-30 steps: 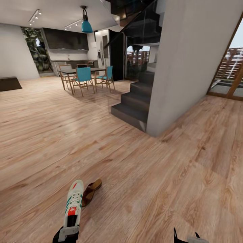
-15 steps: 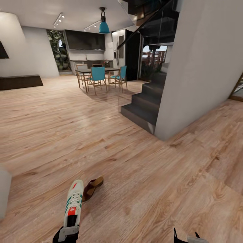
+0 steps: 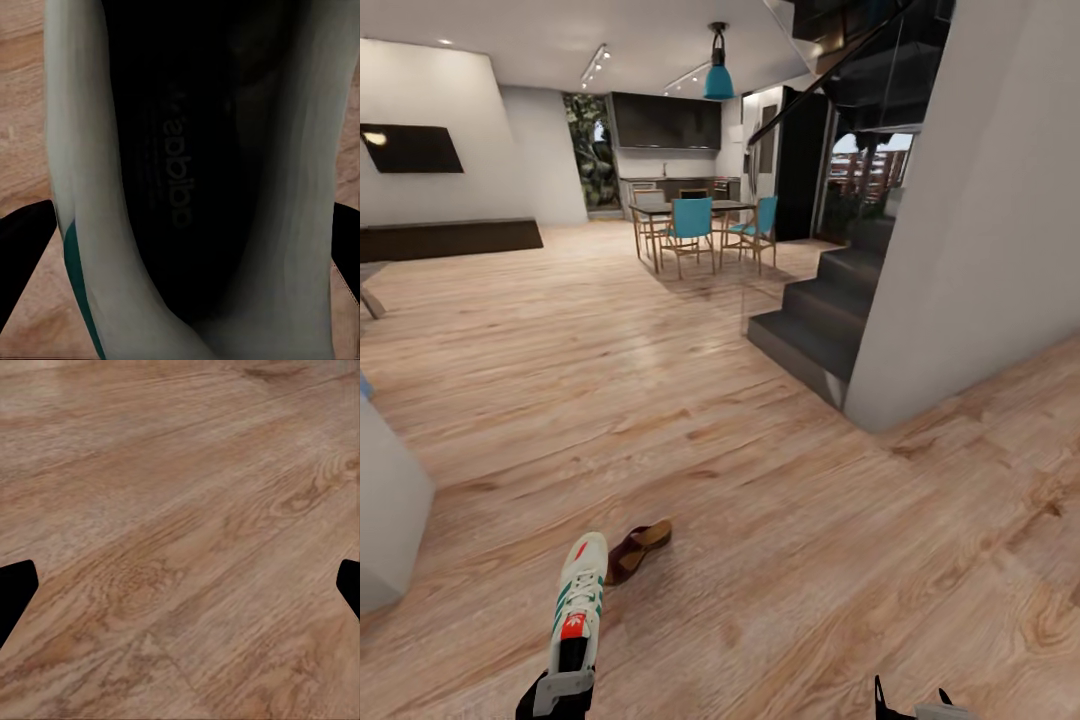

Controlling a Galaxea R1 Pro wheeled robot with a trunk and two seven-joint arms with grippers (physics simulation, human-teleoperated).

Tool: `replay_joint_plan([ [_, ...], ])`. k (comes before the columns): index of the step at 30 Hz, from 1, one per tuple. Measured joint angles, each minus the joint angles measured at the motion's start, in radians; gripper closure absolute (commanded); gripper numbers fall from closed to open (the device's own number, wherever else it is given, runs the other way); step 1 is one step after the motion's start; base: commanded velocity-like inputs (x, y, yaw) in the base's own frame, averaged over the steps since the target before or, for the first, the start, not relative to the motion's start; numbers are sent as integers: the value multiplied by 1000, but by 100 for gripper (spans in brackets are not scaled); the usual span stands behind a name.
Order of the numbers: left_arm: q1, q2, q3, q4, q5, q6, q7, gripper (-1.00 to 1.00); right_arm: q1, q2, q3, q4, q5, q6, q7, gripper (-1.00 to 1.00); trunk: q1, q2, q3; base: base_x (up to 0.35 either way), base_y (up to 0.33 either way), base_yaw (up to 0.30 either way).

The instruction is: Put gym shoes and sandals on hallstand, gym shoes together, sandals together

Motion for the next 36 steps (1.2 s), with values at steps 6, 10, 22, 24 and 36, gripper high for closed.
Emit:
replay_joint_plan([
  [6, 0, 0, 0, 0, 0, 0, 0, 100, 0, 0, 0, 0, 0, 0, 0, -100, 0, 0, 0, 85, -276, 278],
  [10, 0, 0, 0, 0, 0, 0, 0, 100, 0, 0, 0, 0, 0, 0, 0, -100, 0, 0, 0, 104, -276, 278],
  [22, 0, 0, 0, 0, 0, 0, 0, 100, 0, 0, 0, 0, 0, 0, -1, -100, 0, 0, 0, 165, -171, 278],
  [24, 0, 0, 0, 0, 0, 0, 0, 100, 0, 0, 0, 0, 0, 0, -1, -100, 0, 0, 0, 58, -29, 278],
  [36, 0, 2, 0, 0, 1, 0, 0, 100, 0, 0, 1, 0, 0, 0, -1, -100, 0, 0, 0, 8, -4, 278],
])
